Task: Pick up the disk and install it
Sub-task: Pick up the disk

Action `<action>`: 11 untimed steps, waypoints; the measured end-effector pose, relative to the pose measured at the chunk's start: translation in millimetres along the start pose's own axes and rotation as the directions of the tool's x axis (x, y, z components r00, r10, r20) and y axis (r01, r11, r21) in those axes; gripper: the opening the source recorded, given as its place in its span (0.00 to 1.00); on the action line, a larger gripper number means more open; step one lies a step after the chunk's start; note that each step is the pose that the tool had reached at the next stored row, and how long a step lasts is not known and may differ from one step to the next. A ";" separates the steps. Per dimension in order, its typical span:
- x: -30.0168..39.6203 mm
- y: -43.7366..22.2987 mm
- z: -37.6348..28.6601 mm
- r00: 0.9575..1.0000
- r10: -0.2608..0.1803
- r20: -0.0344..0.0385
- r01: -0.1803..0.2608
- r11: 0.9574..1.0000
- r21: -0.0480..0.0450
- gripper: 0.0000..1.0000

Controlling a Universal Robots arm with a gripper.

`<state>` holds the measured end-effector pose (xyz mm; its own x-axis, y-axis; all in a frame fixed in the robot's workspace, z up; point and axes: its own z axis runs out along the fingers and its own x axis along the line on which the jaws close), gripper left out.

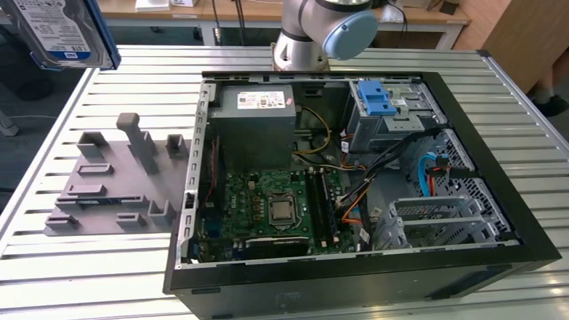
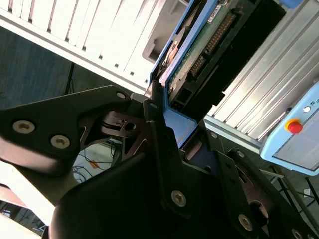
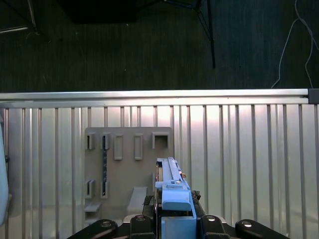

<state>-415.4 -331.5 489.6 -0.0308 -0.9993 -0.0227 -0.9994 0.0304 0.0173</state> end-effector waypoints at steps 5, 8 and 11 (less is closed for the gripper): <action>-0.1 -2.7 0.0 1.000 0.000 0.000 0.000 1.000 0.000 0.36; -0.1 -4.2 0.0 1.000 0.000 0.000 0.000 1.000 0.000 0.36; -0.2 -6.0 -0.1 1.000 0.000 0.000 0.000 1.000 0.000 0.36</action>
<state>-409.4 -331.5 489.6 -0.0308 -0.9993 -0.0228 -0.9994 0.0304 0.0172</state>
